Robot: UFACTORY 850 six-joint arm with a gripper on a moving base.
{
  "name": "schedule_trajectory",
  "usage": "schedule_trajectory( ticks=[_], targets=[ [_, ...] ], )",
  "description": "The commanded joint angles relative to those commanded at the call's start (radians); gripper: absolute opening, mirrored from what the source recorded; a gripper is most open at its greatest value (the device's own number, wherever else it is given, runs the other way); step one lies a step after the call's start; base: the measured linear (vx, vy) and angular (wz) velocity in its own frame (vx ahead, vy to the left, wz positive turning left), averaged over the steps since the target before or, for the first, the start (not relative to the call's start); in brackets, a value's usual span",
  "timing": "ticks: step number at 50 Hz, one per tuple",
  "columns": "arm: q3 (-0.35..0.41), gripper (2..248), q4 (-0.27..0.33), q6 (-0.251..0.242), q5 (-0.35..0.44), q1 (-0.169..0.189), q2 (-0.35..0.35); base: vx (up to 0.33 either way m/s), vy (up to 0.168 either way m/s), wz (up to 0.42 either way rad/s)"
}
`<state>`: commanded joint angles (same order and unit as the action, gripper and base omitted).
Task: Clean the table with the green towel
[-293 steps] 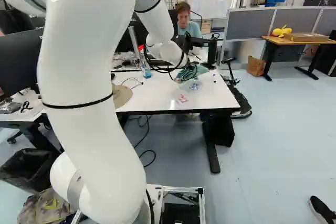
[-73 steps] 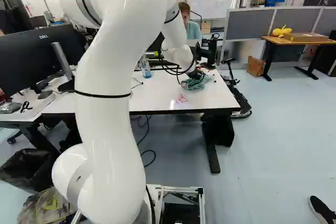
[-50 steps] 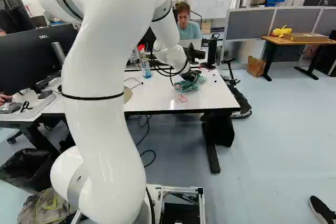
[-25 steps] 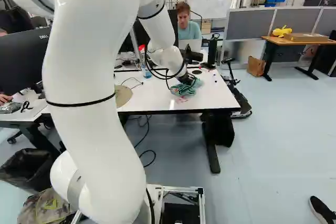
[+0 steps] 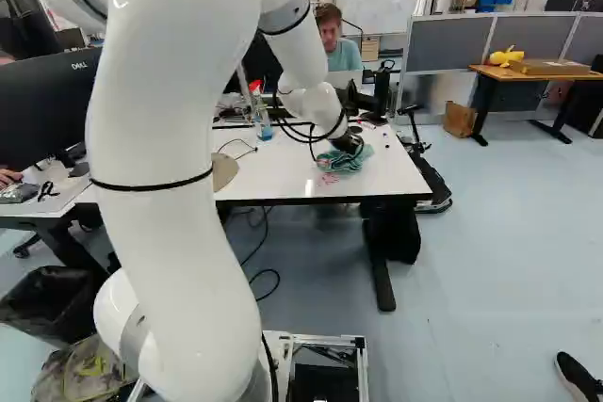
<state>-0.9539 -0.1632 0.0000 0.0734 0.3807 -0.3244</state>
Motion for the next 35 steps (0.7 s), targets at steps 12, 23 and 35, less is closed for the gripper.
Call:
schedule_trajectory(
  ticks=[12,23,35],
  targets=[
    [-0.058,27,0.0,0.0,0.0,0.015,-0.047,0.0,0.0,0.0],
    [-0.112,27,0.0,0.0,0.0,0.005,-0.089,0.0,0.0,0.0],
    [-0.172,27,0.0,0.0,0.0,-0.008,-0.136,0.0,0.0,0.0]
  ],
)
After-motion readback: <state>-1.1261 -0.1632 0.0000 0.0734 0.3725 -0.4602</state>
